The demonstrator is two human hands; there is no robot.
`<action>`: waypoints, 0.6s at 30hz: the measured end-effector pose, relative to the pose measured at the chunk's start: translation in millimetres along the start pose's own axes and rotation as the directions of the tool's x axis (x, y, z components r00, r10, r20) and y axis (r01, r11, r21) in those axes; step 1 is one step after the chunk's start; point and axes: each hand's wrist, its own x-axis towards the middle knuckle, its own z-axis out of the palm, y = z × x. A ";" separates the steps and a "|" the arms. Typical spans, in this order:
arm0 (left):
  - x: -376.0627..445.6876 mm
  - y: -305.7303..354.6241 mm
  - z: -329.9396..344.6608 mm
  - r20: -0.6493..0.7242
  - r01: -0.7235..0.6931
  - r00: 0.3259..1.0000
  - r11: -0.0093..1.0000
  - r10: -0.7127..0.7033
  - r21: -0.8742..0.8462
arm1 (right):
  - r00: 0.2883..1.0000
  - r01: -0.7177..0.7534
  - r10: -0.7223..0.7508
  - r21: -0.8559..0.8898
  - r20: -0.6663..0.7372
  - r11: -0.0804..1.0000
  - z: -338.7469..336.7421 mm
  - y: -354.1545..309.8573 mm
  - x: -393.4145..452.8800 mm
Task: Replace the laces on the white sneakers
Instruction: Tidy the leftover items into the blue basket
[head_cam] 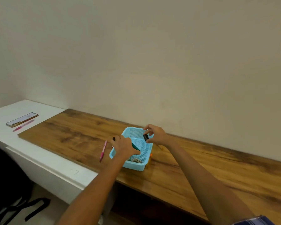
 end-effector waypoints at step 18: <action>14.4 25.4 46.5 0.036 0.185 0.980 0.969 -0.193 0.160 | 0.881 0.095 0.195 -0.565 0.432 0.819 51.2 1.2 54.6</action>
